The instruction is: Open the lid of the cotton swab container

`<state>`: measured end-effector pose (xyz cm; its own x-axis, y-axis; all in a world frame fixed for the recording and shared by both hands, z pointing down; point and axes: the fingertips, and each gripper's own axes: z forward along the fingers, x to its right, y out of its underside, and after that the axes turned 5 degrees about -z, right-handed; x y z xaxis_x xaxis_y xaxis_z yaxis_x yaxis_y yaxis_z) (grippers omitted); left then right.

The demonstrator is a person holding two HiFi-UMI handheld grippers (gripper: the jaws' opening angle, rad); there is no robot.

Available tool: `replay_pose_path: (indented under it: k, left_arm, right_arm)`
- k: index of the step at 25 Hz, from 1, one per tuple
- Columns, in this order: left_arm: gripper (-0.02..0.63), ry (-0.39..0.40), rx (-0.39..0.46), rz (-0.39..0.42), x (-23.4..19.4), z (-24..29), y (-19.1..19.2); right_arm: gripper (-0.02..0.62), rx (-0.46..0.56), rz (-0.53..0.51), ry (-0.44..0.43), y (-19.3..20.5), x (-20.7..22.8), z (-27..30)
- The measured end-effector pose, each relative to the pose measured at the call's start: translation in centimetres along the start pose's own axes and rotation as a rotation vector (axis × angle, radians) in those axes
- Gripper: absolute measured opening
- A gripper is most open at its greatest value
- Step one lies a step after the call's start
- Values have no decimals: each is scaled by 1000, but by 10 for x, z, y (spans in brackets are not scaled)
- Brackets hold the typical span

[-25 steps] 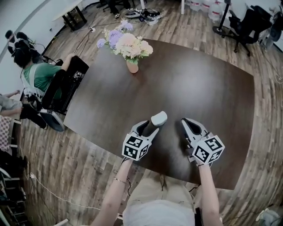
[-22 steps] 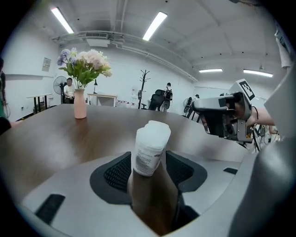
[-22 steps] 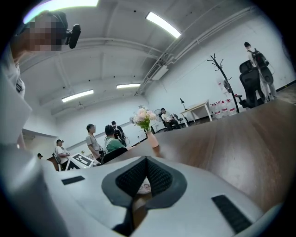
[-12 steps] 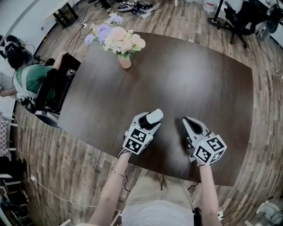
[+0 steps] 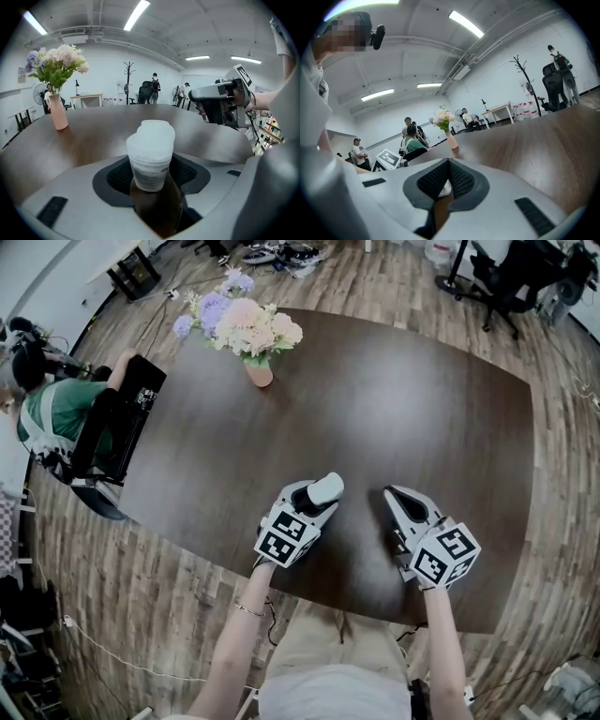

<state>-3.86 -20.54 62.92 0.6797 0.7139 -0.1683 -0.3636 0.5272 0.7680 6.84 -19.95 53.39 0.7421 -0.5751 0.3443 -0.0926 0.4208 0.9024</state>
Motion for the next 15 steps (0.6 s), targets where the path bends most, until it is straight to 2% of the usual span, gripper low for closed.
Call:
replay_pose_path:
  k: [4, 8, 15]
  left_arm:
    - [245, 49, -29, 2, 11, -7, 0]
    - [244, 89, -23, -3, 24, -18, -5]
    - [244, 191, 0, 26, 58, -54, -32]
  right_arm:
    - [21, 2, -33, -35, -8, -6, 2]
    - [21, 15, -55, -66, -19, -13, 1]
    - [21, 65, -124, -282, -47, -56, -13]
